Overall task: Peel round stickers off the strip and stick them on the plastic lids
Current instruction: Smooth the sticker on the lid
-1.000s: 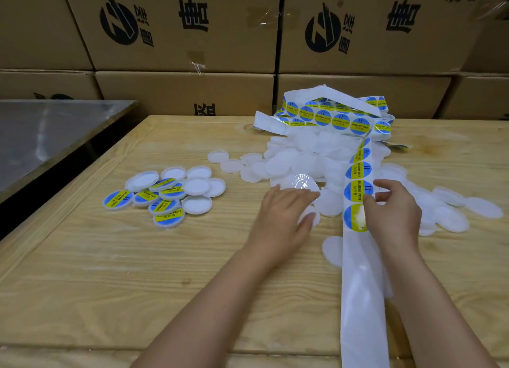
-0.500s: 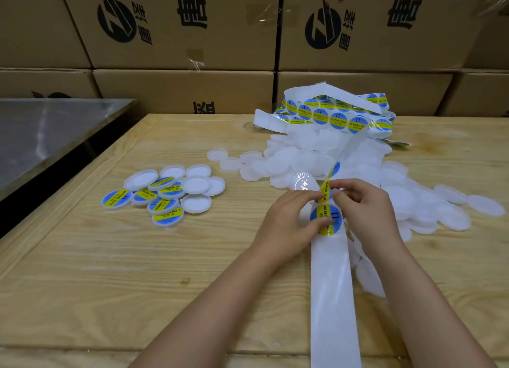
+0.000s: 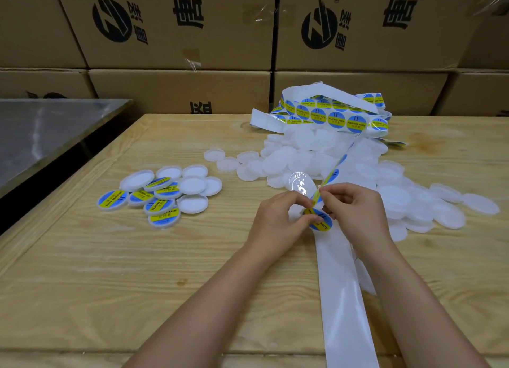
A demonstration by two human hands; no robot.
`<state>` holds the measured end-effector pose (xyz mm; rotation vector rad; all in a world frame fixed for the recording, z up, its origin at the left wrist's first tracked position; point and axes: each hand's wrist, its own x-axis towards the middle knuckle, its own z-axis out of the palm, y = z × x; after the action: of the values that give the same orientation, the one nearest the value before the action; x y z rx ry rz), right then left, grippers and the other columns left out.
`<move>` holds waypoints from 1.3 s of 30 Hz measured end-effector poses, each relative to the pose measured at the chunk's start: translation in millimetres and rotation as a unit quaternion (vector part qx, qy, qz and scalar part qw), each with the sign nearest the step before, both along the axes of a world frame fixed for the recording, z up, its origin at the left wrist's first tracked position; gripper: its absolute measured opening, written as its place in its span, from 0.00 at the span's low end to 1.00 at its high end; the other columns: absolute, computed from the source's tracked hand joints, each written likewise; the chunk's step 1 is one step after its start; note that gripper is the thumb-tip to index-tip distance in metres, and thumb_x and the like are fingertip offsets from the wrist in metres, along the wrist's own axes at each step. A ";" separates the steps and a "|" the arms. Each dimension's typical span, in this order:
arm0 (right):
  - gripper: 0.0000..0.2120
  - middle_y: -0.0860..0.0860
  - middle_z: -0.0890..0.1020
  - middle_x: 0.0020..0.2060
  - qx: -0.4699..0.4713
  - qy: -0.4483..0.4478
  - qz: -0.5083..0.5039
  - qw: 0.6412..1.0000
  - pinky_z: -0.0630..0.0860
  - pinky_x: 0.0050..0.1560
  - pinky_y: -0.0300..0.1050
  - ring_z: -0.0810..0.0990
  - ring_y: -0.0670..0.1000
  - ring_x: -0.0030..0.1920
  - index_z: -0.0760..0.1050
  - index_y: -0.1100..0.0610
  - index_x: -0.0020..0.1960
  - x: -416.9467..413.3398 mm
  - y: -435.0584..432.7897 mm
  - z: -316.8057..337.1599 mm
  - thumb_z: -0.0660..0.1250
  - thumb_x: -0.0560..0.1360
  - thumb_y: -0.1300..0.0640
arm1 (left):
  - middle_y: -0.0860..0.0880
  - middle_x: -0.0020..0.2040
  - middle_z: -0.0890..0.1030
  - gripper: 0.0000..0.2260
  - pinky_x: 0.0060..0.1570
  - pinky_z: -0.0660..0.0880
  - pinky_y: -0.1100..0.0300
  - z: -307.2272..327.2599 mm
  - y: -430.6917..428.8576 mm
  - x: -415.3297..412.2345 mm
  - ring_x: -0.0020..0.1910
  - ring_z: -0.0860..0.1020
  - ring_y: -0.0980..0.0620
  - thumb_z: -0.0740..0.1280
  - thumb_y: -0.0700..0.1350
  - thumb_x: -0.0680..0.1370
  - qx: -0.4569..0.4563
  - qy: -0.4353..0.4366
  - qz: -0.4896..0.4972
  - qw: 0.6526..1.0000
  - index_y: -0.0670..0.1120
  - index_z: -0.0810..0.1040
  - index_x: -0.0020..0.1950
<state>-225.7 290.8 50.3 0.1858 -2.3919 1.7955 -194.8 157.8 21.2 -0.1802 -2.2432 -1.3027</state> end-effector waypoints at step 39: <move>0.06 0.45 0.78 0.35 0.135 0.091 -0.043 0.986 0.66 0.34 0.25 0.75 0.40 0.35 0.77 0.52 0.38 -7.0 6.9 -1.5 0.69 0.74 0.58 | 0.54 0.63 0.72 0.32 0.59 0.70 0.58 -9.5 -9.2 -11.0 0.58 0.72 0.54 0.73 0.48 0.71 0.002 -0.131 0.022 0.991 0.50 0.64 0.72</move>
<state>-232.7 297.6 48.9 0.2585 -2.4597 1.3491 -205.8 148.6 11.7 0.0455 -2.4459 -1.3750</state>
